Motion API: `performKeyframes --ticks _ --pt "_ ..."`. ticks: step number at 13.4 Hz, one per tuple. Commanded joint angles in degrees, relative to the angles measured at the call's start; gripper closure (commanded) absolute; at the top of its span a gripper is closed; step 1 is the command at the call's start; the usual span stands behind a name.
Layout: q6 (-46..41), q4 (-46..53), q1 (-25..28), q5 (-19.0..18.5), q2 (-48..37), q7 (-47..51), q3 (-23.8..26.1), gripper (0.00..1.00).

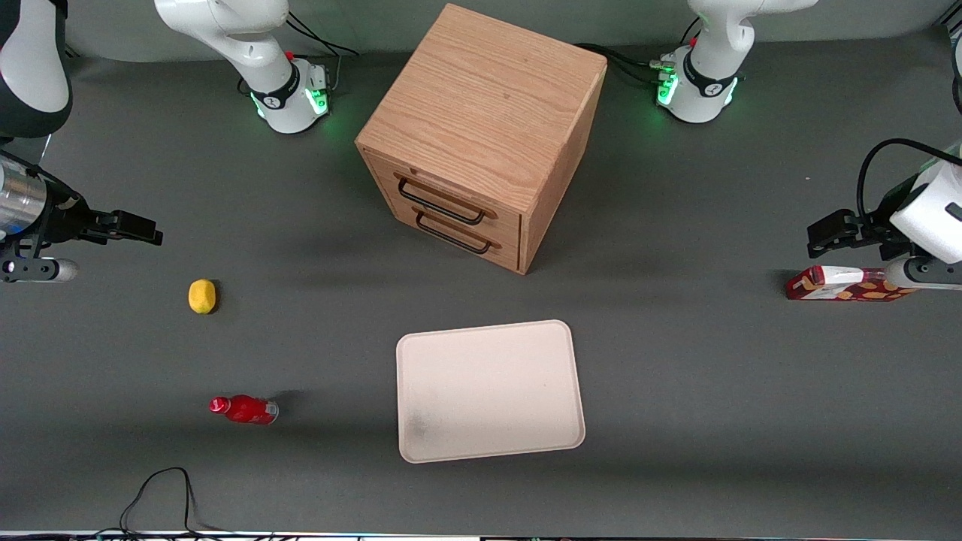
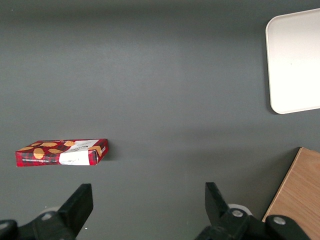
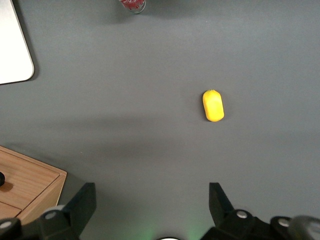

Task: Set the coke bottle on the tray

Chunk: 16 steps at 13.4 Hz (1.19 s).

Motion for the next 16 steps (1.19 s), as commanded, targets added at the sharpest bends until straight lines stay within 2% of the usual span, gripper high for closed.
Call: performKeyframes --ticks 1,10,16 --pt "-1.7 2.0 0.1 1.0 0.8 -0.5 0.3 0.0" --pt "-3.2 7.0 0.4 1.0 3.4 -0.3 0.3 0.0" --pt "-8.0 21.0 0.8 0.9 12.7 -0.3 0.3 0.0"
